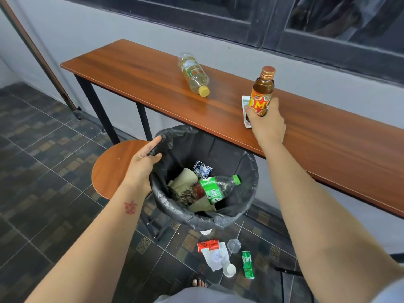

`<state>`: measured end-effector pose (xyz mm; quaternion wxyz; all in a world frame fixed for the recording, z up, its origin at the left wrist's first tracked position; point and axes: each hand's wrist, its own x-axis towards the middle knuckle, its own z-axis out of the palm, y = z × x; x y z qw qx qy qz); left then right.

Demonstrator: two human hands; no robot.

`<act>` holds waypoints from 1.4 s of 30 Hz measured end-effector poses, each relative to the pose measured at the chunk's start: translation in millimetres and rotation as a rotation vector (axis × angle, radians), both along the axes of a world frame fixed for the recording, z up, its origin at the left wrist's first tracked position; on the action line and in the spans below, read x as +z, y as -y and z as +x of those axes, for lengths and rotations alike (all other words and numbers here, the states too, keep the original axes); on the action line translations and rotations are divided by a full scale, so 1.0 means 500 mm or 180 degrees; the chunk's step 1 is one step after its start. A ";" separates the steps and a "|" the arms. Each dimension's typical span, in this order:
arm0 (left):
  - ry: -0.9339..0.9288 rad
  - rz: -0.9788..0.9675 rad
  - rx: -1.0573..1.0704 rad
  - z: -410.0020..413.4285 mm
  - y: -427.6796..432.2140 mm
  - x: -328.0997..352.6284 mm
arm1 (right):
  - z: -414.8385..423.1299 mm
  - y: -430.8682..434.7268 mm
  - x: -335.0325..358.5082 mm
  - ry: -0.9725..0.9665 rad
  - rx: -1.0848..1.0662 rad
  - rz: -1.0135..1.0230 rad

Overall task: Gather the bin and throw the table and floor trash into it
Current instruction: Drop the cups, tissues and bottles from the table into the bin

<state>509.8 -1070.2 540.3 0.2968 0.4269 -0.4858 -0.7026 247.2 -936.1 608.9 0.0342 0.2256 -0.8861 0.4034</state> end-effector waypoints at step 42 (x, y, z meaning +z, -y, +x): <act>0.0049 -0.0191 0.0318 0.184 0.055 -0.034 | 0.326 0.051 -0.209 -0.1064 0.1785 0.2214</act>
